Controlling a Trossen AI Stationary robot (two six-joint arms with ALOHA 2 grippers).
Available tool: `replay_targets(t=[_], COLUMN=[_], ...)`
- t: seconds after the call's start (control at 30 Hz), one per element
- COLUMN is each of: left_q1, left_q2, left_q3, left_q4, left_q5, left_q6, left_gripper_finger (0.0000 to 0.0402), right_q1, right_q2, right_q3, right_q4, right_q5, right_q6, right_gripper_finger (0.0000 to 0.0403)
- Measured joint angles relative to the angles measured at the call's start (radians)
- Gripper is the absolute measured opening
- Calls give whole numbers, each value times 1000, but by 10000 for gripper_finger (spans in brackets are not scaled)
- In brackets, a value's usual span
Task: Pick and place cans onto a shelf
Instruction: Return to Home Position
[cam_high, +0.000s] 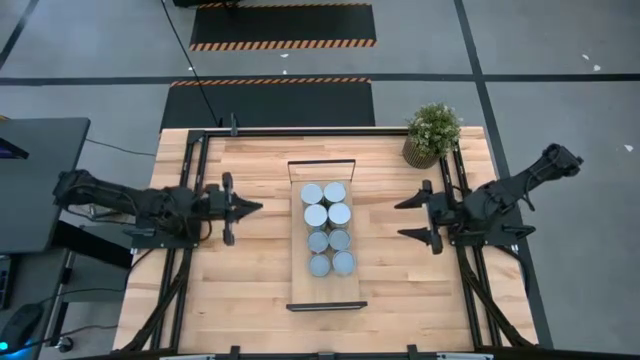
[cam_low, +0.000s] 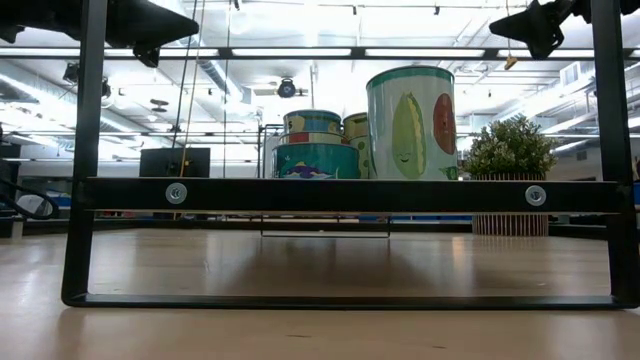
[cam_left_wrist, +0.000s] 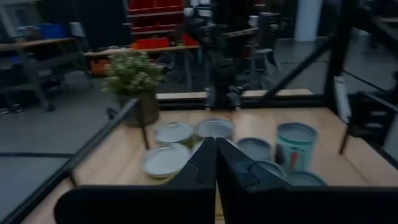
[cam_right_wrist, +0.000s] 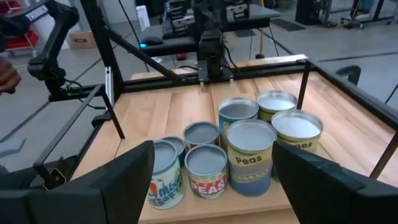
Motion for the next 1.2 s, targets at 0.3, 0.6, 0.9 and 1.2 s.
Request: replay_targets(t=[0.3, 0.6, 0.9, 1.2], left_q1=[85, 40, 28, 28], left_q2=[-225, -364, -468, -561], left_q3=[0, -71, -297, -315], left_q4=[-227, -290, -48, 14], left_q5=[7, 8, -9, -59], left_q6=[-40, -115, -79, -11], left_gripper_finger=[4, 4, 4, 4], right_q1=[-47, -66, -67, -72], right_q2=[-99, -180, -267, -403], right_q3=[0, -30, -171, -345], right_q4=[-62, -47, 70, 321], right_q5=[-18, -15, -15, -16], right_q6=[-67, -70, -89, -238], right_gripper_finger=[332, 332, 332, 332])
